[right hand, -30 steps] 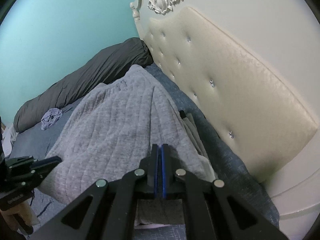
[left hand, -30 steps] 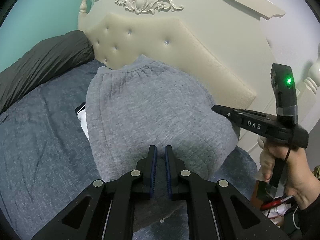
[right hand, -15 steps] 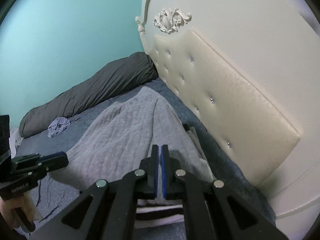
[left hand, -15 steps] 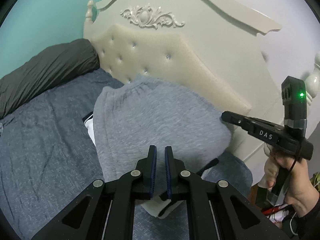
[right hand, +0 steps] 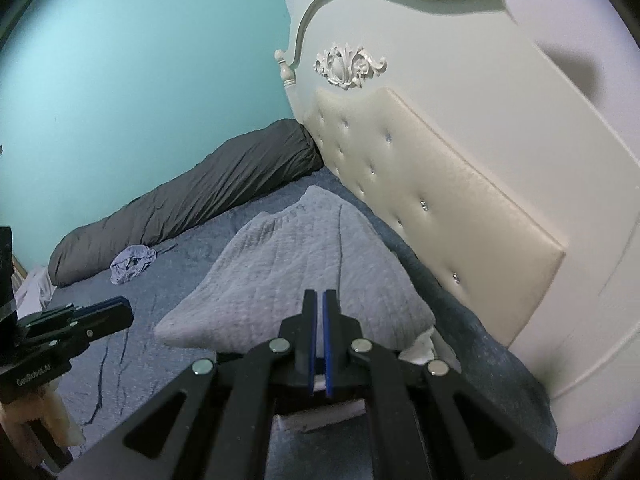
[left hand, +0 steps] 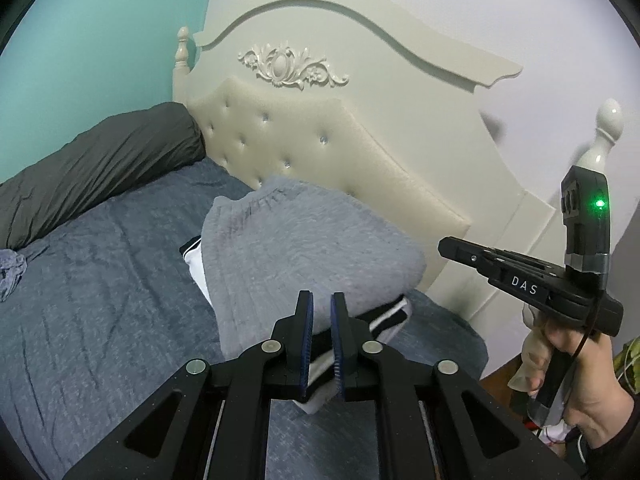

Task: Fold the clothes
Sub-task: 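Withdraw both grippers away from the stacked clothes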

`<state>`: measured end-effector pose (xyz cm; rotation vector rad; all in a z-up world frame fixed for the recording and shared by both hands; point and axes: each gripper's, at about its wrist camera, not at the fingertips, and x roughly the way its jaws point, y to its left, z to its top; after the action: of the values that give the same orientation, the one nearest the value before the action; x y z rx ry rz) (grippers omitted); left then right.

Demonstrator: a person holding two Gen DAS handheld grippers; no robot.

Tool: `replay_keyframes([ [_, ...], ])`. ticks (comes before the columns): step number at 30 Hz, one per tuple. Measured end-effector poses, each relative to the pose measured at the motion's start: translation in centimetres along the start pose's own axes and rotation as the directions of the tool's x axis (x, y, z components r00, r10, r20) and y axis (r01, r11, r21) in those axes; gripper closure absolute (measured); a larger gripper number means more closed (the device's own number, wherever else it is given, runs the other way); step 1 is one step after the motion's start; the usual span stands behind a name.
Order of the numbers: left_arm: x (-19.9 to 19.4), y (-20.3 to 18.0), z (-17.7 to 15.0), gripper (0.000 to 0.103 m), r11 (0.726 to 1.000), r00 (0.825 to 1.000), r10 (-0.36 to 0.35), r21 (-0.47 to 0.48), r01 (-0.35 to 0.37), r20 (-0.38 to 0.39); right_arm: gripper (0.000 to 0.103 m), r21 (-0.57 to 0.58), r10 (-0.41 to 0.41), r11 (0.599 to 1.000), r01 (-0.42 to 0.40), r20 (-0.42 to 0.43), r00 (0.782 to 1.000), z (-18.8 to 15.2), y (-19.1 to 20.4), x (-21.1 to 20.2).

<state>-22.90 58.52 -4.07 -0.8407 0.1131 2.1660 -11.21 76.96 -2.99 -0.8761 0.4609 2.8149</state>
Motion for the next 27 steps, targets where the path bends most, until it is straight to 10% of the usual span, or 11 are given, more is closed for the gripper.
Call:
replay_keyframes([
  [12, -6.0, -1.2, -1.4, 0.087, 1.000, 0.999, 0.017, -0.002, -0.017, 0.040, 0.097, -0.016, -0.031, 0.999, 0.031, 0.024, 0.999, -1.4, 3.4, -6.2],
  [20, -9.7, -2.1, -2.0, 0.071, 1.000, 0.997, 0.022, 0.021, -0.023, 0.074, 0.071, 0.001, -0.028, 1.000, 0.028, 0.040, 0.999, -2.3, 4.9, -9.2],
  [27, -12.7, -2.9, -2.7, 0.060, 0.998, 0.995, 0.017, 0.050, -0.022, 0.095, 0.070, 0.010, -0.035, 0.999, 0.034, 0.055, 0.998, -3.4, 6.7, -12.3],
])
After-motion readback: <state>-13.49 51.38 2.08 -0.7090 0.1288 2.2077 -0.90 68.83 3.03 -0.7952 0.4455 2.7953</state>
